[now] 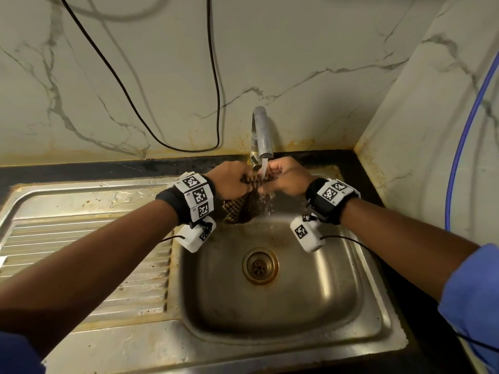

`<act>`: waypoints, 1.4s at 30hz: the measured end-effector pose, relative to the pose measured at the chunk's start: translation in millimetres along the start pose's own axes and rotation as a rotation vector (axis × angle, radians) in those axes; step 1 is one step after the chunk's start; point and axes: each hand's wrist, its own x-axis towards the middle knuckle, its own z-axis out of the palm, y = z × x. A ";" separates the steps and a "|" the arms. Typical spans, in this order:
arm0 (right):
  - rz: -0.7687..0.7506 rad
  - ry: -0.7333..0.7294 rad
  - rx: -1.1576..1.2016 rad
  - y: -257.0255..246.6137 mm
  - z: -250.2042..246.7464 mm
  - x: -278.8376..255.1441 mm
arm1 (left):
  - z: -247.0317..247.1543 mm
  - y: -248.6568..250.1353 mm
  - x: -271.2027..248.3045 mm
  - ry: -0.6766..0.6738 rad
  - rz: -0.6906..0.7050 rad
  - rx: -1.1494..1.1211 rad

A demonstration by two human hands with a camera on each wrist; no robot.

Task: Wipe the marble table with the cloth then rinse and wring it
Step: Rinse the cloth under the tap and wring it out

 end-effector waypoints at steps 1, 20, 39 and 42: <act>-0.015 -0.002 0.002 -3.5 2.1 1.0 | -1.2 -0.5 -1.3 -0.007 -0.011 0.011; -0.052 0.032 0.005 25.3 12.6 -12.0 | 8.2 3.2 3.5 0.217 -0.019 -0.248; -0.078 -0.018 -0.257 22.0 6.7 -5.0 | 17.8 7.0 5.5 0.238 0.063 -0.159; -0.045 -0.019 -0.312 29.6 15.2 -4.0 | 20.4 3.7 6.1 0.231 0.058 -0.171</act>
